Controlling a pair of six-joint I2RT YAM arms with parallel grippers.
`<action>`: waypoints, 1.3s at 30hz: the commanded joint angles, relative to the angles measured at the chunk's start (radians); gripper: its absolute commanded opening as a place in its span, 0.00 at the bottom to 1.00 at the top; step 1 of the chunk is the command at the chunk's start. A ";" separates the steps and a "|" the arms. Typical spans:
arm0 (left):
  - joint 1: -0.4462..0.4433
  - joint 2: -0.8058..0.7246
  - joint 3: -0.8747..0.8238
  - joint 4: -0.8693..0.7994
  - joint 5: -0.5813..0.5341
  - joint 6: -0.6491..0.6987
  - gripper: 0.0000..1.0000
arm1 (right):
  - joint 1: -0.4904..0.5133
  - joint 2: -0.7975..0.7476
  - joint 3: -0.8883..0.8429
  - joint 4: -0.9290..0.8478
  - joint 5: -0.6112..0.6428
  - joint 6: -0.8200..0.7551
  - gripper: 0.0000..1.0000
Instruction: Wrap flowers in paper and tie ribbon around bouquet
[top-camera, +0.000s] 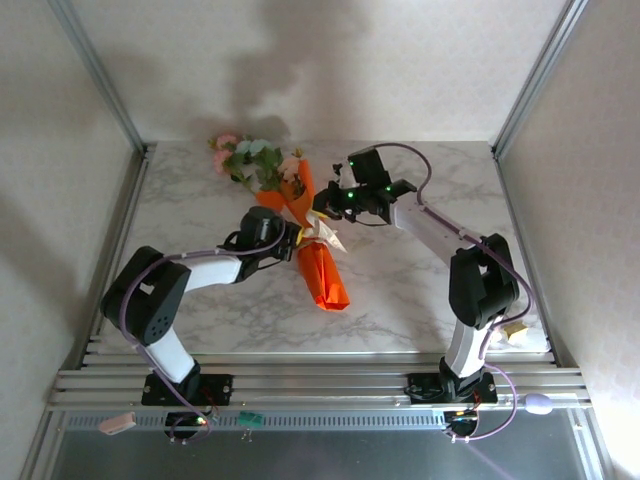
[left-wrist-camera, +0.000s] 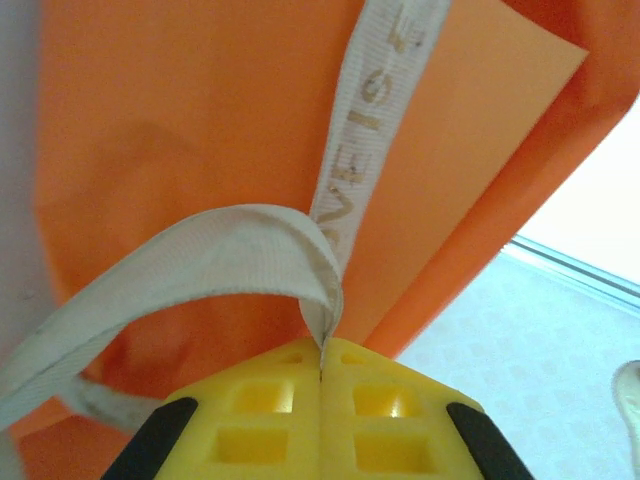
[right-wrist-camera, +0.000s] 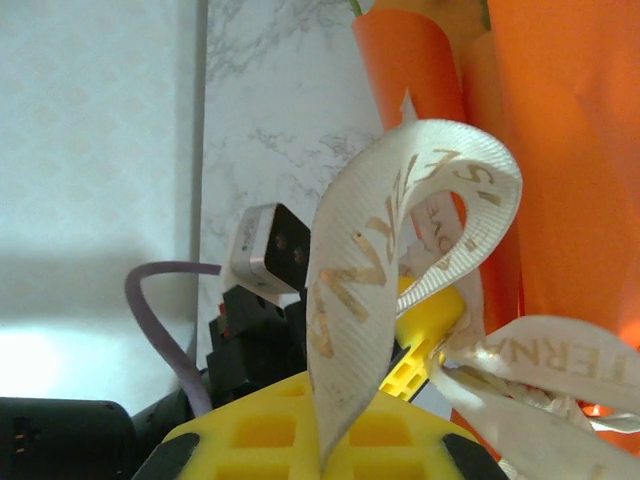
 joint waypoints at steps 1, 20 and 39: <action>-0.016 0.021 0.050 0.024 -0.006 -0.011 0.00 | 0.020 0.012 -0.003 0.003 0.021 0.033 0.00; -0.026 -0.003 -0.080 0.157 -0.007 -0.076 0.00 | 0.050 0.153 0.099 -0.034 0.166 0.235 0.00; -0.024 -0.009 -0.099 0.193 -0.007 -0.106 0.00 | 0.053 0.310 0.522 -0.565 0.299 -0.163 0.34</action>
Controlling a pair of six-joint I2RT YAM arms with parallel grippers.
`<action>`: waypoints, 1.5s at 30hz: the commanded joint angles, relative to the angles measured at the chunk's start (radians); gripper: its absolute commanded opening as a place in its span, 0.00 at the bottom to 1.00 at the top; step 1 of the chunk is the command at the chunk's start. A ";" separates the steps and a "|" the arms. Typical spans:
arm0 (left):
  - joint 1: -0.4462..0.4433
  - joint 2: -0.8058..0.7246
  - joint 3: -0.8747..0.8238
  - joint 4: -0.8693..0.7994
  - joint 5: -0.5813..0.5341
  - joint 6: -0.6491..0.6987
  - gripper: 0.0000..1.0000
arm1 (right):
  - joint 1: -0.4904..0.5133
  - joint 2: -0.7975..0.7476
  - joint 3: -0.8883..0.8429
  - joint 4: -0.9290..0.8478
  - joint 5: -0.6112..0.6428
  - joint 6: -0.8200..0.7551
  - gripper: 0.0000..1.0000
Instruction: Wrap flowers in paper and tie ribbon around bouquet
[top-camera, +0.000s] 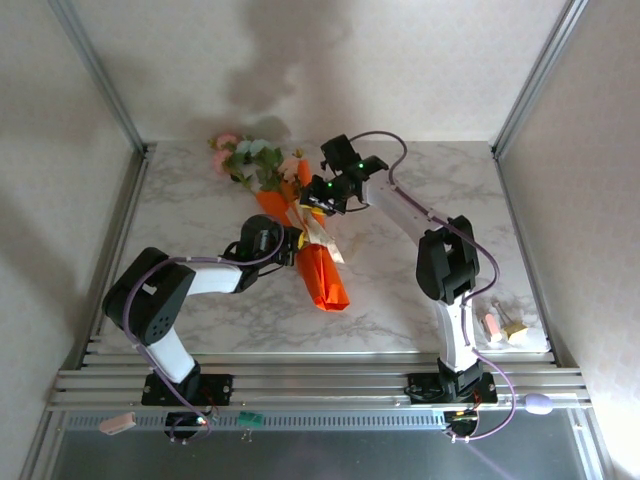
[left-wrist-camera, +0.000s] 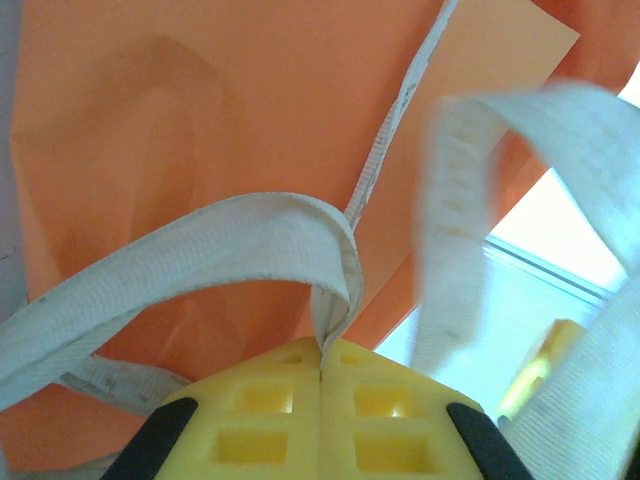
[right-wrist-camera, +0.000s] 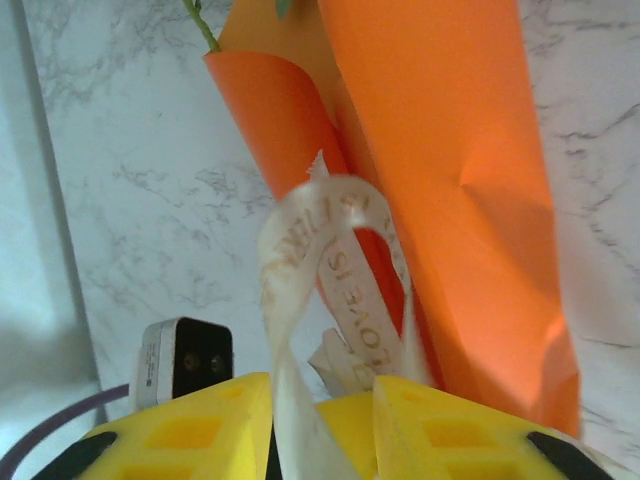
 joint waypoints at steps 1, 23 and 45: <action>-0.003 -0.016 0.005 0.002 -0.003 0.001 0.00 | 0.011 0.029 0.086 -0.178 0.095 -0.157 0.34; -0.007 -0.110 0.032 -0.192 -0.052 0.062 0.00 | 0.115 -0.500 -0.800 0.756 0.281 -0.915 0.47; -0.010 -0.098 0.084 -0.238 -0.054 0.098 0.00 | 0.057 -0.350 -0.649 0.460 -0.021 -1.024 0.96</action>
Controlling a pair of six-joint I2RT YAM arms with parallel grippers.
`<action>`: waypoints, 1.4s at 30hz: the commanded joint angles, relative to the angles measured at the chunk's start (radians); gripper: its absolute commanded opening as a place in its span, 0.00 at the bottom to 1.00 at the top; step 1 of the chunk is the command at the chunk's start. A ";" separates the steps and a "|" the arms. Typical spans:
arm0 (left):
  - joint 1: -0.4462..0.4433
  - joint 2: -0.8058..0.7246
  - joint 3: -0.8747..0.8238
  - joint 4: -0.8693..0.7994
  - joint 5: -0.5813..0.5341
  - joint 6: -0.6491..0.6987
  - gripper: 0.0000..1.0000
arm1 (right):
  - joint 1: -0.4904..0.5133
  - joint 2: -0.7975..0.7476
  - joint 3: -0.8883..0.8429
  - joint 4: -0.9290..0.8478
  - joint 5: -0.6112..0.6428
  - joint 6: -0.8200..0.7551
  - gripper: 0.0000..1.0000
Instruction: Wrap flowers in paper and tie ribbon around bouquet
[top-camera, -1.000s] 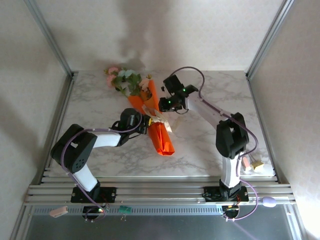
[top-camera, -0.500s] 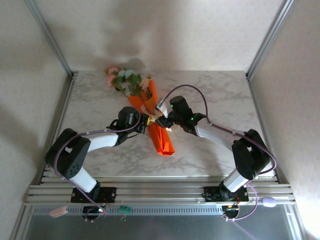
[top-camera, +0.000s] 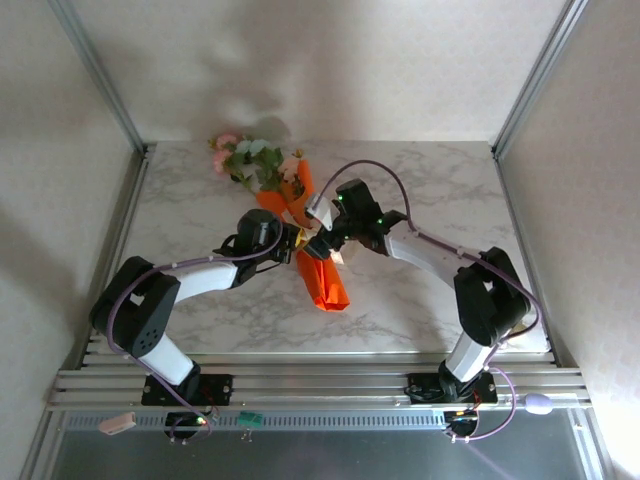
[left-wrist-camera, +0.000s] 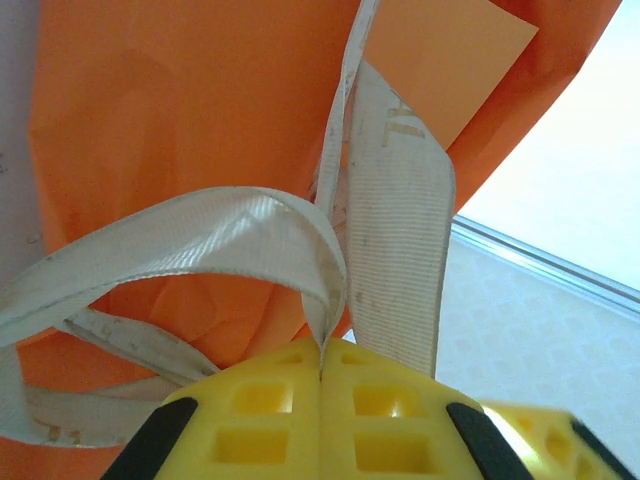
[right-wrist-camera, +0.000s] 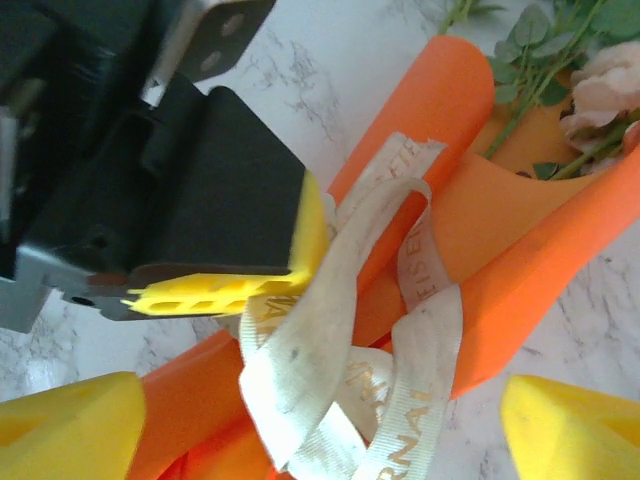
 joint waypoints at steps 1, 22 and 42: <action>-0.008 -0.006 0.025 -0.017 -0.017 0.022 0.00 | -0.022 0.058 0.076 -0.120 -0.084 0.109 0.96; -0.018 -0.018 0.054 -0.057 -0.028 0.042 0.00 | 0.031 0.178 0.242 -0.223 0.162 -0.017 0.76; -0.037 -0.046 0.111 -0.149 -0.077 0.099 0.00 | 0.060 0.206 0.259 -0.236 0.194 -0.046 0.39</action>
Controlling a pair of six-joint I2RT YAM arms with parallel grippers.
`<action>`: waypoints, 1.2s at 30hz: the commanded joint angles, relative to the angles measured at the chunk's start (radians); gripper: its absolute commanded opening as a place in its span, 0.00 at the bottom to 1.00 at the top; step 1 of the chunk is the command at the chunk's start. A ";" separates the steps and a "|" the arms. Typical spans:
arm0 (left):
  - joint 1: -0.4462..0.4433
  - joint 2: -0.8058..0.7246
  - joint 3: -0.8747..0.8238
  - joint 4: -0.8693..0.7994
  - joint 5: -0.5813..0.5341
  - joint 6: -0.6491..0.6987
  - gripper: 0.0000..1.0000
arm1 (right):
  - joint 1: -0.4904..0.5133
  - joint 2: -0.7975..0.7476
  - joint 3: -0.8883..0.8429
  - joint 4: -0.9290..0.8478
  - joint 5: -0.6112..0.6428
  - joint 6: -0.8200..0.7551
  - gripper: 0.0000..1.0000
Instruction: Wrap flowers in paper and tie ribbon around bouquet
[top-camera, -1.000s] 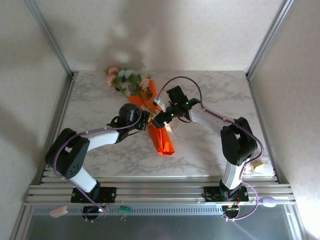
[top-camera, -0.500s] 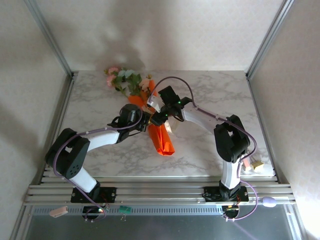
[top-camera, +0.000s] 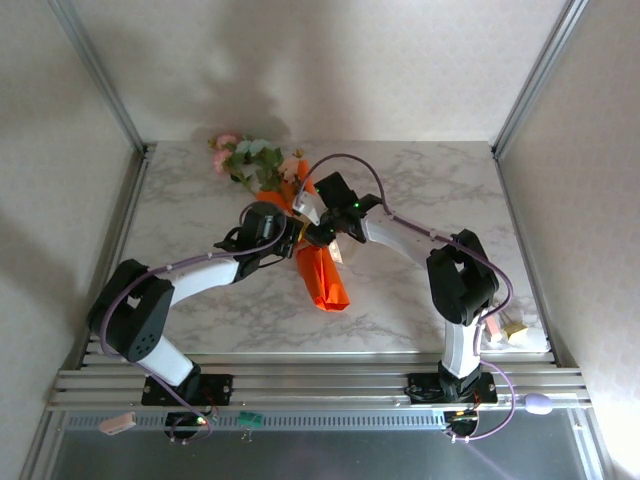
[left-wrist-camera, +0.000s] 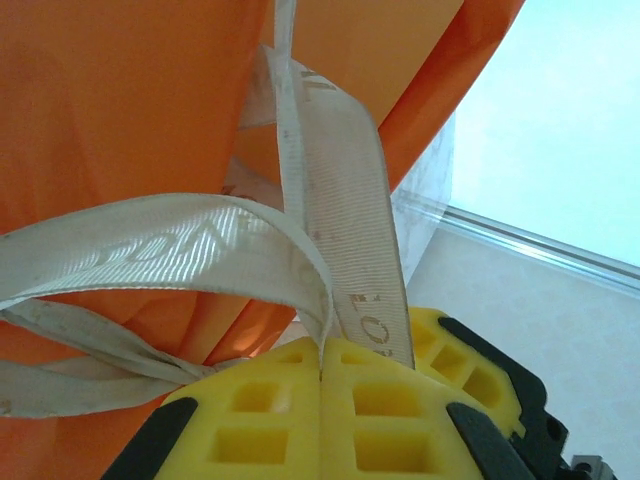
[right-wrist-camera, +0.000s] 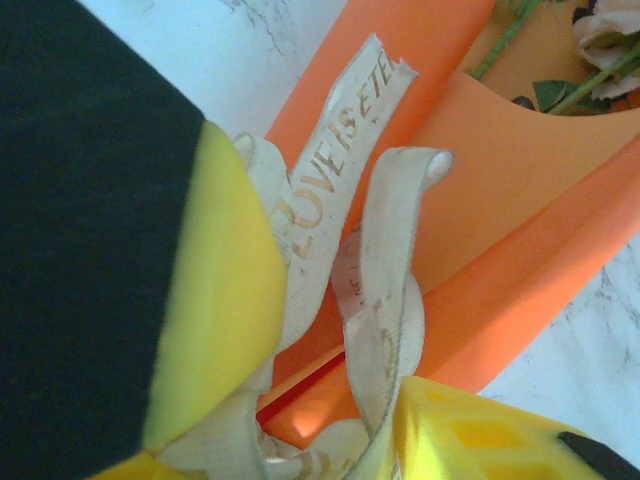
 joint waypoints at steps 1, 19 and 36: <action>-0.010 -0.017 0.029 -0.029 -0.022 0.025 0.00 | 0.015 0.012 0.013 0.001 0.011 -0.007 0.39; -0.014 -0.055 0.033 -0.052 -0.034 0.081 0.12 | -0.037 -0.034 -0.017 -0.018 -0.184 0.094 0.00; -0.023 -0.208 -0.161 0.019 0.114 -0.207 0.05 | -0.116 -0.025 -0.026 -0.005 -0.381 0.229 0.00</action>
